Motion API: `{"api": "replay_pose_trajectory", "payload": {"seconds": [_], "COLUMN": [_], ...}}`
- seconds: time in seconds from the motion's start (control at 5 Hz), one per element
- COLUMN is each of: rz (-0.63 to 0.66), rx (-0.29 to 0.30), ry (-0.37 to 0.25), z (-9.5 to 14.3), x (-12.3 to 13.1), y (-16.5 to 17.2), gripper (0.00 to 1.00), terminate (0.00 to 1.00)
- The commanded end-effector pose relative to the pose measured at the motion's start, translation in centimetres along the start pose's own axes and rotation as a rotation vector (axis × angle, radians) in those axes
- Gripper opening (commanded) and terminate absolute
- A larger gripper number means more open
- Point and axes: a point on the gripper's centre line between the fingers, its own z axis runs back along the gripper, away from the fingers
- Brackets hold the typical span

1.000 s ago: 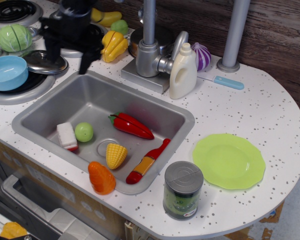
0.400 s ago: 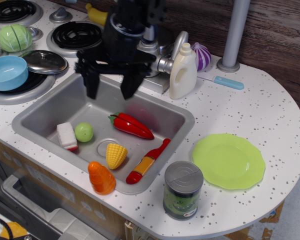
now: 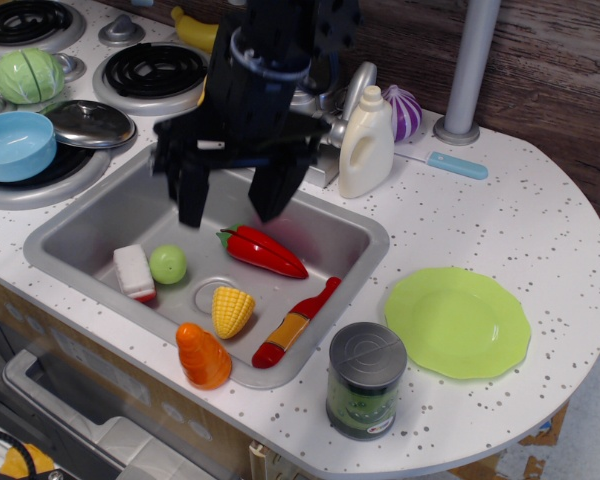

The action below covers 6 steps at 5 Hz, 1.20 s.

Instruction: Put carrot on plate

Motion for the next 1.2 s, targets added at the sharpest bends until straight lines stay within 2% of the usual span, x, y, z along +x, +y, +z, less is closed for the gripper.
{"api": "replay_pose_trajectory", "payload": {"seconds": [0.0, 0.2, 0.4, 0.6, 1.0], "rz": [0.112, 0.216, 0.319, 0.381, 0.433], "rx": [-0.053, -0.151, -0.209, -0.221, -0.269], "ry": [-0.011, 0.026, 0.011, -0.022, -0.066], "z": [1.0, -0.4, -1.6, -2.5, -5.8], "x": [-2.6, -3.5, -4.3, -5.0, -5.2], "y": [0.9, 1.0, 1.2, 1.8, 1.7], "gripper": [1.0, 1.0, 1.0, 1.0, 1.0], "terminate": [0.0, 0.0, 0.0, 0.0, 0.0]}}
